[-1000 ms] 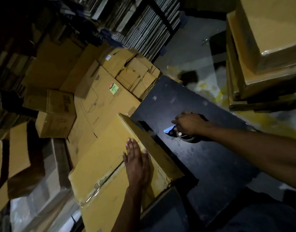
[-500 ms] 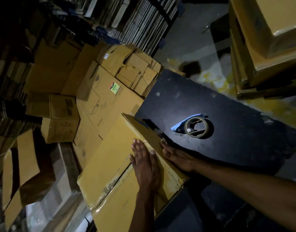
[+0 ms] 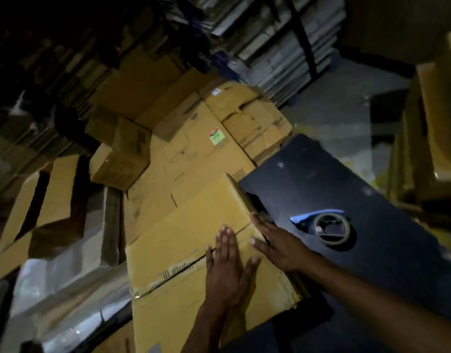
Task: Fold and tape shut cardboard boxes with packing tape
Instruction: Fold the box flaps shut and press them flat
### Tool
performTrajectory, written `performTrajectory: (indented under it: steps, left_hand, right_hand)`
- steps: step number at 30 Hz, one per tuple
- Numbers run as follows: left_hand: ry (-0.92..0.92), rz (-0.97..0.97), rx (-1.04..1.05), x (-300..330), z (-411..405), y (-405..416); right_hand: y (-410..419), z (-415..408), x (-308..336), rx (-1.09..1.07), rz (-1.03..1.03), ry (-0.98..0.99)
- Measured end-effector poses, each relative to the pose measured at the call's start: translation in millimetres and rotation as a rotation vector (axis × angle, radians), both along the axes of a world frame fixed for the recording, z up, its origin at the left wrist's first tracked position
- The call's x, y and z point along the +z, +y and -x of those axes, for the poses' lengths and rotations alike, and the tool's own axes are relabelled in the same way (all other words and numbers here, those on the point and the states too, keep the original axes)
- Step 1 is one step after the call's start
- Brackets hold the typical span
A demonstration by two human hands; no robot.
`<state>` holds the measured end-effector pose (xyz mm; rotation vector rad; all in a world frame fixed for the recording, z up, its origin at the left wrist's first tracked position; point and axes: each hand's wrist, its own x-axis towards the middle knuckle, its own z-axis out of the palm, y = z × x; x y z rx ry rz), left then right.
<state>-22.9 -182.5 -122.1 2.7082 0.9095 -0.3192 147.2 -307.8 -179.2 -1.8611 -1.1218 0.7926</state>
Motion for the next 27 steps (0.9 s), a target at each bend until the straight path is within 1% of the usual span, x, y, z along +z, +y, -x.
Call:
performTrajectory:
  steps: [2, 5, 7, 9, 12, 14, 17, 18, 20, 22, 23, 25, 26, 27]
  left_hand:
    - [0.117, -0.008, 0.079, 2, 35, 16]
    - [0.113, -0.087, 0.255, -4, 115, 50]
    - [0.080, -0.099, 0.324, 0, 156, 68]
    - [0.039, -0.082, 0.329, 5, 182, 77]
    - [0.022, -0.046, 0.294, 3, 189, 81]
    - [-0.012, -0.018, 0.279, 0, 189, 85]
    - [-0.124, -0.008, 0.239, -3, 206, 96]
    - [-0.171, -0.008, 0.254, -5, 217, 101]
    - [-0.307, -0.005, 0.360, -15, 247, 113]
    - [-0.524, 0.065, 0.524, -33, 278, 127]
    - [-0.662, 0.149, 0.619, -45, 292, 131]
    - [-0.981, 0.415, 0.821, -72, 312, 141]
    - [-1.098, 0.538, 0.882, -82, 317, 143]
    - [-1.169, 0.626, 0.918, -89, 318, 145]
  right_hand:
    - [2, -3, 12, -0.006, 0.056, -0.130]
    - [8, 7, 28, -0.078, 0.226, -0.376]
    - [17, 29, 52, -0.161, 0.348, -0.548]
    - [35, 63, 79, -0.178, 0.335, -0.631]
    - [84, 123, 110, -0.010, 0.307, -0.645]
    - [121, 163, 114, 0.125, 0.283, -0.718]
    - [161, 209, 109, 0.244, 0.195, -0.734]
    - [171, 221, 106, 0.276, 0.168, -0.724]
    - [186, 242, 100, 0.363, 0.135, -0.705]
    - [200, 262, 94, 0.452, 0.128, -0.691]
    - [206, 271, 90, 0.483, 0.140, -0.688]
    - [213, 287, 84, 0.526, 0.186, -0.713]
    - [213, 294, 81, 0.543, 0.209, -0.741]
    - [213, 300, 78, 0.554, 0.233, -0.771]
